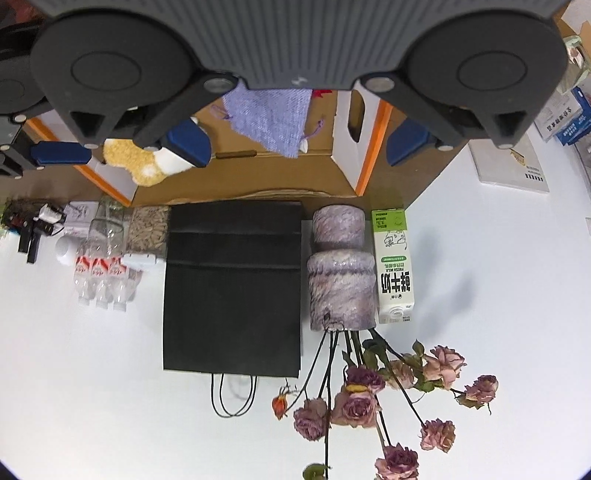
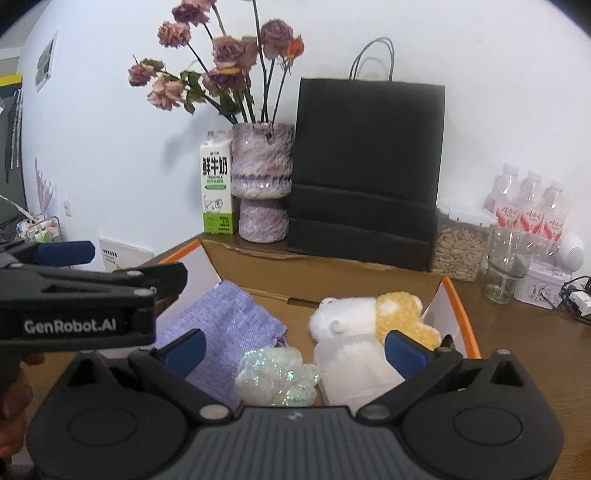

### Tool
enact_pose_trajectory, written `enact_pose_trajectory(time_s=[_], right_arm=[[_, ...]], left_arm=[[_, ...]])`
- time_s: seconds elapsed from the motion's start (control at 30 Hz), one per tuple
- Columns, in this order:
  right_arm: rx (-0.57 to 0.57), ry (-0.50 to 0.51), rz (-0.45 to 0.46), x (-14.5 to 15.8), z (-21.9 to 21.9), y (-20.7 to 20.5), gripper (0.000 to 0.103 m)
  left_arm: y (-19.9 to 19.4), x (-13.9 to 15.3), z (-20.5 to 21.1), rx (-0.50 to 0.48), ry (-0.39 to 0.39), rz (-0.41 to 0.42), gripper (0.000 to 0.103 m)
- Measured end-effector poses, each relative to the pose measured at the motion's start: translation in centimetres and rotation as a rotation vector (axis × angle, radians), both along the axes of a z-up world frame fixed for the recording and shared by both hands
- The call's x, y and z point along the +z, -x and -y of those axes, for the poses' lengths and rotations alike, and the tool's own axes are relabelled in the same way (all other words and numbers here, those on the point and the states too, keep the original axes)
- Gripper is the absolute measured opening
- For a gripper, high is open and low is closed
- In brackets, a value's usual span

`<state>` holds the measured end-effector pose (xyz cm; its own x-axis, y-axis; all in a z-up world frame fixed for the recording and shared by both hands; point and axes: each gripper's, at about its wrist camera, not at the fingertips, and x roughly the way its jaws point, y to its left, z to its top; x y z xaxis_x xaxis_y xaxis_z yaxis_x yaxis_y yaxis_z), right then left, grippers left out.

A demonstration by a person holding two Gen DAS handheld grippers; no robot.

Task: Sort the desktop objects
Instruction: 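Carry the pouch and clear bag into the box and open both grippers, then withdraw both grippers from the box toward the white cap and tissue ball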

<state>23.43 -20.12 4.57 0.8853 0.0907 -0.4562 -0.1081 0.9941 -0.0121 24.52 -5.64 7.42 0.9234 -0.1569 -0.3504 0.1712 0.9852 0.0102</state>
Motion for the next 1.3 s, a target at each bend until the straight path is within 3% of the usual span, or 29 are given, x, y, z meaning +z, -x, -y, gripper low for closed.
enact_pose_trajectory(time_s=[0.37,0.6,0.93,1.3], right_arm=[[0.01,0.02,0.076,2.5,0.9,4.9,0.103],[0.012,0.063,0.083,2.5,2.0,9.6,0.103],[-0.039,0.055,-0.012,-0.5,3.6,14.9,0.103],[-0.088,0.06,-0.125,-3.4,4.7,17.1,0.103]], left_arm=[[3.6,2.3,-2.2,-0.02,0.048,0.024,0.103],[7.0,2.2,-4.6,-0.009,0.031,0.015,0.103],[11.3,0.0,-8.0,0.041,-0.024,-0.054,0.103],[13.0,-2.0,-10.1,0.076,-0.041,-0.163,0.103]])
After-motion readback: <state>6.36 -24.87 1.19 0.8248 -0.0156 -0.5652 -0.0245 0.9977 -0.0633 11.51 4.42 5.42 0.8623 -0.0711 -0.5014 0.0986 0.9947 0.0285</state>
